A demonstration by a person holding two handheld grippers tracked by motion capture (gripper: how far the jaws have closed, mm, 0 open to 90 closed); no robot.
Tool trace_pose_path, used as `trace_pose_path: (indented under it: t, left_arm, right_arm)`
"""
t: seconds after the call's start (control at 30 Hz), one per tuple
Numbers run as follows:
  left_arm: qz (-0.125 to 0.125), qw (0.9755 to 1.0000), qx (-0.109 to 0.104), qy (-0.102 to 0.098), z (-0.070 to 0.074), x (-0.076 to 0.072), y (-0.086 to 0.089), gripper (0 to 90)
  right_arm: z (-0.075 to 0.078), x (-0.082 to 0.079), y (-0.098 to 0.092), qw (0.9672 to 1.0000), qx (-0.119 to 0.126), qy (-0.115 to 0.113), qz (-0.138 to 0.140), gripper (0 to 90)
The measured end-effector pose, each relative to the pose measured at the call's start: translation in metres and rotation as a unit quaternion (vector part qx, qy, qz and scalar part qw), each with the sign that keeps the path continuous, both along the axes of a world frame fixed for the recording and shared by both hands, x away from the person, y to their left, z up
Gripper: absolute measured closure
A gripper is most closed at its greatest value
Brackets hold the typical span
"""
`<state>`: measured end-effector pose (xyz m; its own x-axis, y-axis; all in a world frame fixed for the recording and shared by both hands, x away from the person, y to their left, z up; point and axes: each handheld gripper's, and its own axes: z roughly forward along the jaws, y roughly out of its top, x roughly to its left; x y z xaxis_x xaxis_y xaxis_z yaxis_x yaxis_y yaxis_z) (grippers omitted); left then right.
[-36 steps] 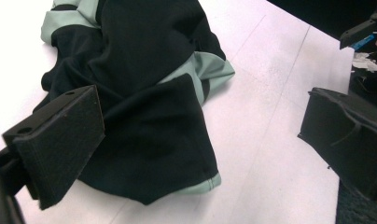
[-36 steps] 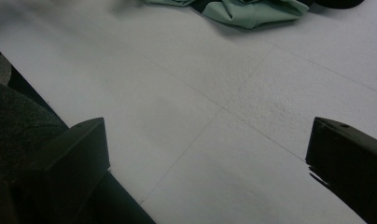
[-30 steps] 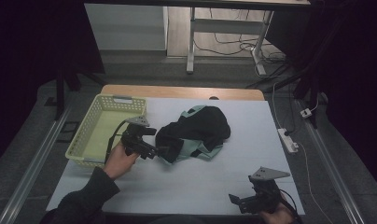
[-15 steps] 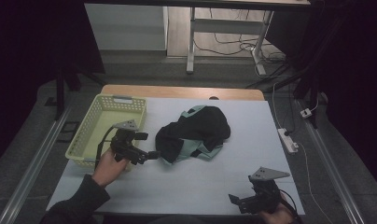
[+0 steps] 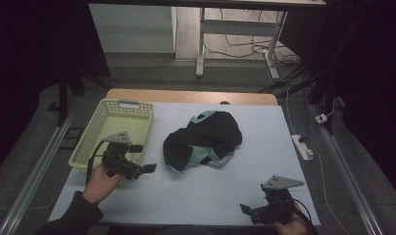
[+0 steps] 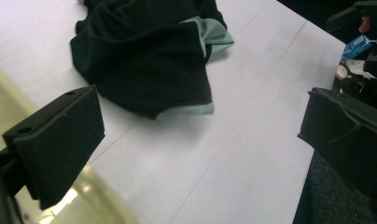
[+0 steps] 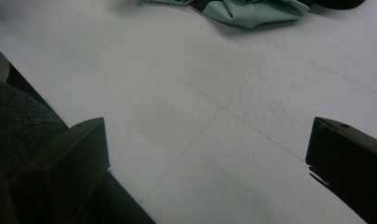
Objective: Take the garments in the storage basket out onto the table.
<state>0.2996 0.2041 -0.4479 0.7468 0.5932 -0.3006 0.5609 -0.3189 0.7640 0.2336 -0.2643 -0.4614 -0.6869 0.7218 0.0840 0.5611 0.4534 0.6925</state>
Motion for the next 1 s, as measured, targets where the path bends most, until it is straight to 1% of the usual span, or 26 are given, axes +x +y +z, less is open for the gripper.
trace_pose_path:
  t: [0.1,0.33,0.57,0.77,0.9,1.0]
  left_arm:
    - [0.009,0.9999,-0.005,0.002,-0.002,-0.005,0.009,0.0]
    - [0.031,0.9995,-0.008,0.004,-0.007,-0.019,0.029,0.0]
    - [0.055,0.9984,-0.008,0.005,-0.010,-0.032,0.047,0.0]
    - [0.071,0.9974,-0.008,0.007,-0.014,-0.042,0.059,0.0]
    - [0.079,0.9969,-0.001,0.007,-0.016,-0.049,0.065,0.0]
    - [0.083,0.9965,-0.003,0.009,-0.019,-0.054,0.070,0.0]
  right_arm:
    - [0.000,0.000,0.000,1.0000,-0.002,0.000,0.001,0.0]
    - [0.000,0.000,0.001,1.0000,-0.004,-0.001,0.000,0.0]
    - [0.000,0.000,0.001,1.0000,-0.004,-0.001,0.000,0.0]
    - [0.000,0.000,0.001,1.0000,-0.004,-0.001,0.000,0.0]
    - [0.000,0.000,0.001,1.0000,-0.005,-0.001,0.001,0.0]
    - [0.000,0.000,0.001,1.0000,-0.005,-0.001,0.001,0.0]
